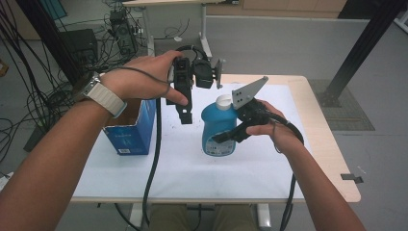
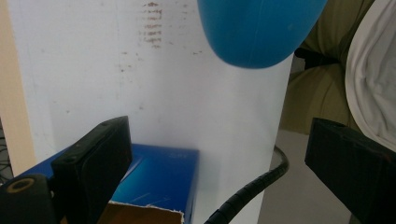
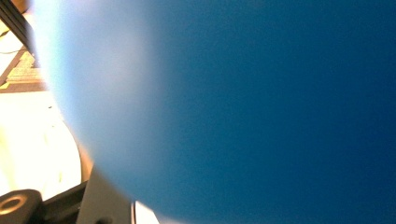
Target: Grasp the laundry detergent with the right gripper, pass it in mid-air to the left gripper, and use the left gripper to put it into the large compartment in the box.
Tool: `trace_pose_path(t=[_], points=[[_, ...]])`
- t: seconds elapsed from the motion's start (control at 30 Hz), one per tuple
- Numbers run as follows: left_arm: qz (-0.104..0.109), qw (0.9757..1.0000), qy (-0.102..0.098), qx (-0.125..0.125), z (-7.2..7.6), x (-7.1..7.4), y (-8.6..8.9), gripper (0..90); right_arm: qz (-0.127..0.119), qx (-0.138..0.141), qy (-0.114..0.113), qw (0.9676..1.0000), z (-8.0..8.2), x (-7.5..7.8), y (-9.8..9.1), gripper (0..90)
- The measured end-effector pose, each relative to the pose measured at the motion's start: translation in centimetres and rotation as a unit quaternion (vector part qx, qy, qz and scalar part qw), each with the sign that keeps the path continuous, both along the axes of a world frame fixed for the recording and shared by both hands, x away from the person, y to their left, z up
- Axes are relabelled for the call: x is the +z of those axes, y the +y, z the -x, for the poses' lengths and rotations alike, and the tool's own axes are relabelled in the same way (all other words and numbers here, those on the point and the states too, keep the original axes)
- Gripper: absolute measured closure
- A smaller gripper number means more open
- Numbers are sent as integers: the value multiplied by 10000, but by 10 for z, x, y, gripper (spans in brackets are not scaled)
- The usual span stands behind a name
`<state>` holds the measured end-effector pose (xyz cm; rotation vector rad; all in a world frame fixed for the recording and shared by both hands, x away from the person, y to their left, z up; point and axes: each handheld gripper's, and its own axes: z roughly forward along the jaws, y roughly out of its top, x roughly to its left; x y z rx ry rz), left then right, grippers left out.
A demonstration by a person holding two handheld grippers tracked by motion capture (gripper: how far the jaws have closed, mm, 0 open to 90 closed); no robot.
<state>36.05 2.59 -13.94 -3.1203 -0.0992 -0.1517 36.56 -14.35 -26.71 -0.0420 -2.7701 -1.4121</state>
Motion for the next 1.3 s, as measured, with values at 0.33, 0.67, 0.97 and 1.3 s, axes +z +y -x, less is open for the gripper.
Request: trace_pose_path(t=[0.33, 0.67, 0.97, 1.3], points=[[0, 10000, 33, 13, 2, 4, -1, 79, 66, 65, 46, 9999, -3, 2, 14, 435], [103, 9999, 79, 0, 2, 4, -6, 78, 108, 119, 19, 9999, -6, 3, 24, 435], [170, 9998, 123, 14, 2, 5, -9, 77, 115, 193, 9, 9997, -6, 3, 34, 434], [201, 9997, 129, 53, 2, 5, -11, 76, 123, 227, 21, 9997, -6, 3, 42, 435]])
